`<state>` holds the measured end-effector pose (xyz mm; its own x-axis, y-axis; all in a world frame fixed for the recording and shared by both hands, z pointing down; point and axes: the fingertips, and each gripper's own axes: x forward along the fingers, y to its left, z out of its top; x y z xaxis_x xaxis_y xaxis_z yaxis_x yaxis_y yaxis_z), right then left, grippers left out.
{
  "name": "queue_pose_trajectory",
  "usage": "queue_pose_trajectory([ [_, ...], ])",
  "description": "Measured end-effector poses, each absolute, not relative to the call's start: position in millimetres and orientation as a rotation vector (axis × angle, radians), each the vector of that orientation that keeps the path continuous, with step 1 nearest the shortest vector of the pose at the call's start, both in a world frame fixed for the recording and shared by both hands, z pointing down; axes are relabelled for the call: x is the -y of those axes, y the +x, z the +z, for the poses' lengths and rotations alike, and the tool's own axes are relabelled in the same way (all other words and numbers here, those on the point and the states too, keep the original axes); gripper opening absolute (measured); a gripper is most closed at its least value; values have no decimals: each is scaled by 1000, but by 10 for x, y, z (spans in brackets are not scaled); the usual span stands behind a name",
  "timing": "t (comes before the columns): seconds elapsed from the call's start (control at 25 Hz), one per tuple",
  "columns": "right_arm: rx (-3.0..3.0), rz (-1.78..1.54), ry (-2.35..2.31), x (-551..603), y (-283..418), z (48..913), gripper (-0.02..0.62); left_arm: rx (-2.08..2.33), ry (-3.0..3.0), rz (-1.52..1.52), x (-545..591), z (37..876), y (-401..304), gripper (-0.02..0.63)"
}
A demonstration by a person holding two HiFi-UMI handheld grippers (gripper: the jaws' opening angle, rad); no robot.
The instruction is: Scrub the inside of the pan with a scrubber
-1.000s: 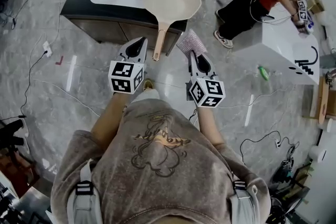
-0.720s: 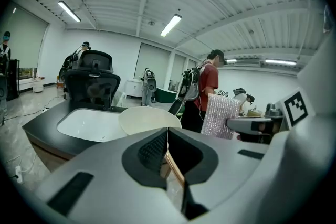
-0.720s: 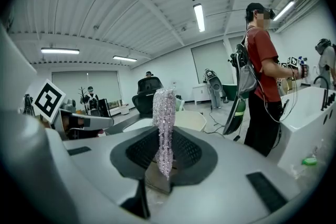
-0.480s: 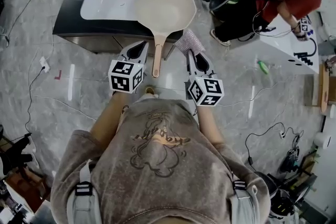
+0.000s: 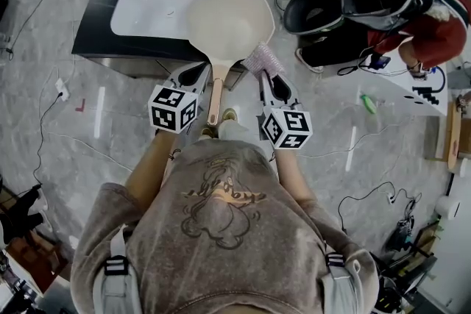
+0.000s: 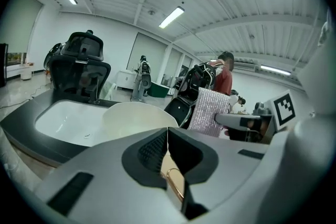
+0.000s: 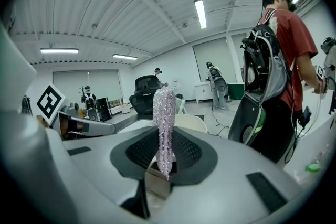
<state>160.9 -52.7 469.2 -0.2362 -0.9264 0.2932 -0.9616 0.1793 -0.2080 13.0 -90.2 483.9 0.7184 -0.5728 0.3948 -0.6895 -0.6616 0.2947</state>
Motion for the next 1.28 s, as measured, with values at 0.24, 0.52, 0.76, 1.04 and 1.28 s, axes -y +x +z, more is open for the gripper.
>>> queue_pose_trajectory([
  [0.24, 2384, 525, 1818, 848, 1674, 4699, 86, 952, 2527, 438, 1020, 4862, 323, 17],
  [0.52, 2448, 517, 1751, 1094, 1715, 4656, 86, 949, 2513, 476, 1107, 4864, 451, 17],
  [0.76, 2470, 519, 1699, 1295, 1584, 4696, 86, 977, 2541, 488, 1299, 4888, 420, 17],
  [1.04, 2441, 542, 1740, 1356, 1452, 4700, 86, 924, 2553, 513, 1341, 4887, 345, 18],
  [1.28, 2418, 543, 1777, 1422, 1335, 4732, 86, 856, 2556, 522, 1424, 4936, 243, 34],
])
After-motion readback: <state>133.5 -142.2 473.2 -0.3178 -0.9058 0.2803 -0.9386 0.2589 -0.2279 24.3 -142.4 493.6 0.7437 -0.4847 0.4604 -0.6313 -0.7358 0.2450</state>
